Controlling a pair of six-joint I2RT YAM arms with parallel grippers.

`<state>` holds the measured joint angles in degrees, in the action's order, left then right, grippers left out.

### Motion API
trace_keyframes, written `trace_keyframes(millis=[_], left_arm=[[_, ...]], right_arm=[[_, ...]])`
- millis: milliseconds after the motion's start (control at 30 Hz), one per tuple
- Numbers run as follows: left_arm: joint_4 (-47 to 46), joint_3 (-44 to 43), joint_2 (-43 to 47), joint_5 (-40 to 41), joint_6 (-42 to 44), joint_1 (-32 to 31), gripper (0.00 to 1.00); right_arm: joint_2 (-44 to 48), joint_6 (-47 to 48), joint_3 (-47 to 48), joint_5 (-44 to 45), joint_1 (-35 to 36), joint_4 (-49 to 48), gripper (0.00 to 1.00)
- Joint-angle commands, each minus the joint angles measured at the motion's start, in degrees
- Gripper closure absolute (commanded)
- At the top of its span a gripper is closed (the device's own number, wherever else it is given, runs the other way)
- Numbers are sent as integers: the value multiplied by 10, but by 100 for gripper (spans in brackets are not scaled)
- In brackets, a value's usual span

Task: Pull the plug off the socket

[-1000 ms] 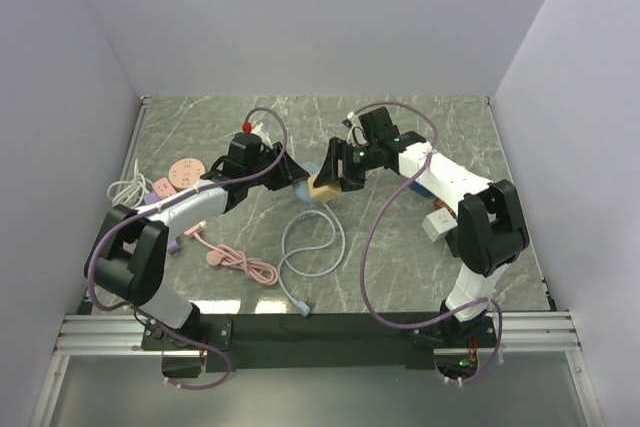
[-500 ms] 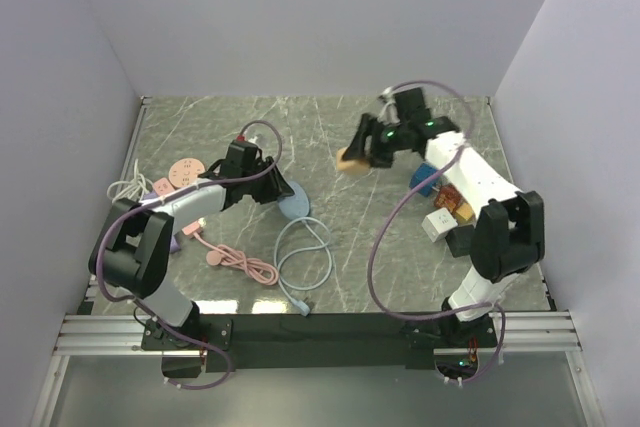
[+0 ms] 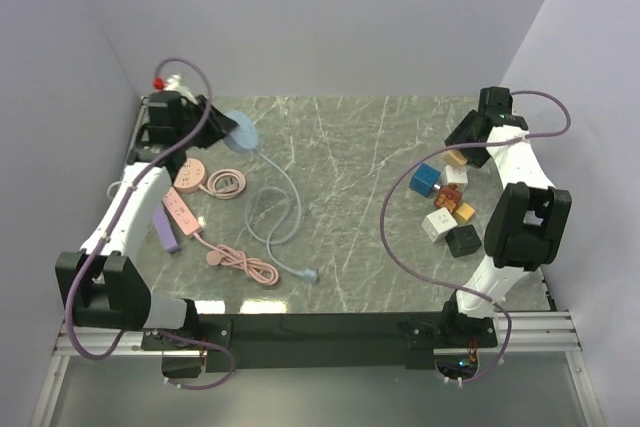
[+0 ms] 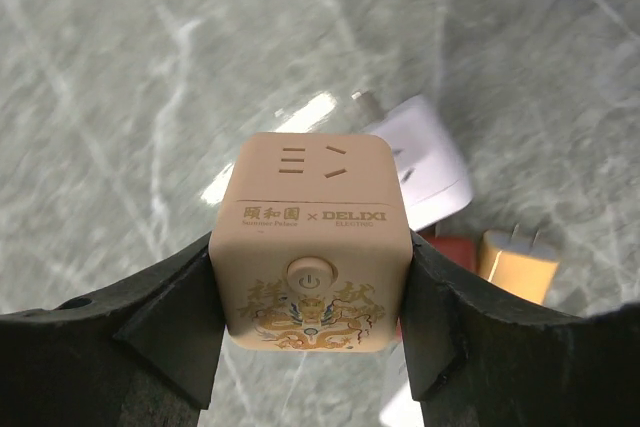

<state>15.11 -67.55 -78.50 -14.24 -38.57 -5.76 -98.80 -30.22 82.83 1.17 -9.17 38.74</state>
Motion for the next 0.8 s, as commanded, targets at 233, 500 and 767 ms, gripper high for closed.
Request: trace_keyframes(millis=[233, 500, 767], left_arm=[[64, 46, 17, 66, 16, 175, 99], [42, 139, 28, 107, 13, 218, 99], [40, 178, 45, 136, -8, 220, 92]], right_arm=[[-78, -18, 54, 55, -30, 5, 100], [12, -41, -23, 50, -69, -50, 100], [44, -90, -56, 147, -101, -6, 100]])
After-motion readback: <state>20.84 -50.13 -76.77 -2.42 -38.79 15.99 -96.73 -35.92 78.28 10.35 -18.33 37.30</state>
